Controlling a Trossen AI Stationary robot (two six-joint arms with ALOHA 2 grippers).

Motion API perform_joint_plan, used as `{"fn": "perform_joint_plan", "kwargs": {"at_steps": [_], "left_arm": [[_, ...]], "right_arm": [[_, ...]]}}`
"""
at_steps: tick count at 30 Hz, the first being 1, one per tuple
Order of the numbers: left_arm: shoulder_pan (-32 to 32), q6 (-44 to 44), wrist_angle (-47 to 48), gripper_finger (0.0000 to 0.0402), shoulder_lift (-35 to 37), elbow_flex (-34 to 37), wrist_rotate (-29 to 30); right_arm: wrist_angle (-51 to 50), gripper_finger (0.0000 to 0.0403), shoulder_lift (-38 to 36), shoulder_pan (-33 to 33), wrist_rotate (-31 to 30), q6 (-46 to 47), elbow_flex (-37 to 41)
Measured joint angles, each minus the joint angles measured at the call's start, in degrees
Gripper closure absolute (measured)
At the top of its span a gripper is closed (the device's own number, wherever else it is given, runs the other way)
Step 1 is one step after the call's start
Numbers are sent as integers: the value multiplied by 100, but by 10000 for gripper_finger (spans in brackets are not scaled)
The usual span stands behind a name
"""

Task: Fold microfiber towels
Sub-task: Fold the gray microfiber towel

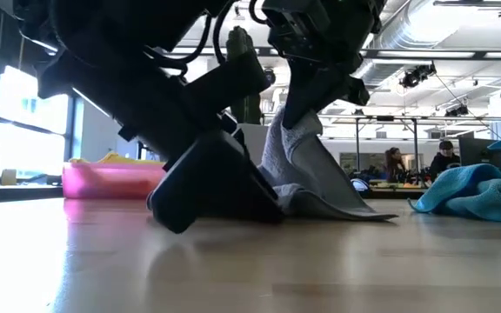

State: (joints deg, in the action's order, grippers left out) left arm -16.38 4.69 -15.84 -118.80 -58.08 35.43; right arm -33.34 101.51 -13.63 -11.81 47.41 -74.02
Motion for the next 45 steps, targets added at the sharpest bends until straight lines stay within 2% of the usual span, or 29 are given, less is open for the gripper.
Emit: {"fn": "perform_joint_plan", "kwargs": {"at_steps": [4, 11, 13, 20, 23, 28, 33, 38, 40, 45], "left_arm": [[-36, 68, 4, 248, 2, 0, -118], [-326, 84, 121, 375, -3, 9, 164], [-395, 212, 169, 394, 31, 15, 174], [-711, 841, 751, 399, 658, 17, 106], [-849, 1164, 1203, 400, 987, 20, 72], [-998, 1867, 1719, 401, 1393, 15, -239], [-1032, 2366, 1963, 401, 1689, 17, -272], [-1034, 2386, 1965, 401, 2058, 17, -643], [-1034, 2382, 2018, 401, 2274, 17, -657], [-1034, 2367, 2179, 401, 2853, 17, -651]], "right_arm": [[-93, 403, 0, -5, 0, -148, 0], [-166, 403, 0, -9, 0, -526, -1], [-224, 403, 0, -37, -4, -767, -2], [-639, 401, 0, -375, 0, -1765, -4], [-643, 385, 0, -589, 265, -2302, -4], [-658, 310, 0, -888, 402, -2751, -4], [-992, 229, -4, -1139, 308, -3074, -17], [-1647, 200, -6, -1269, 183, -3037, -17], [-1309, 199, -4, -1318, -2, -3046, -15], [344, 199, -5, -1487, -657, -3531, -17]]}}
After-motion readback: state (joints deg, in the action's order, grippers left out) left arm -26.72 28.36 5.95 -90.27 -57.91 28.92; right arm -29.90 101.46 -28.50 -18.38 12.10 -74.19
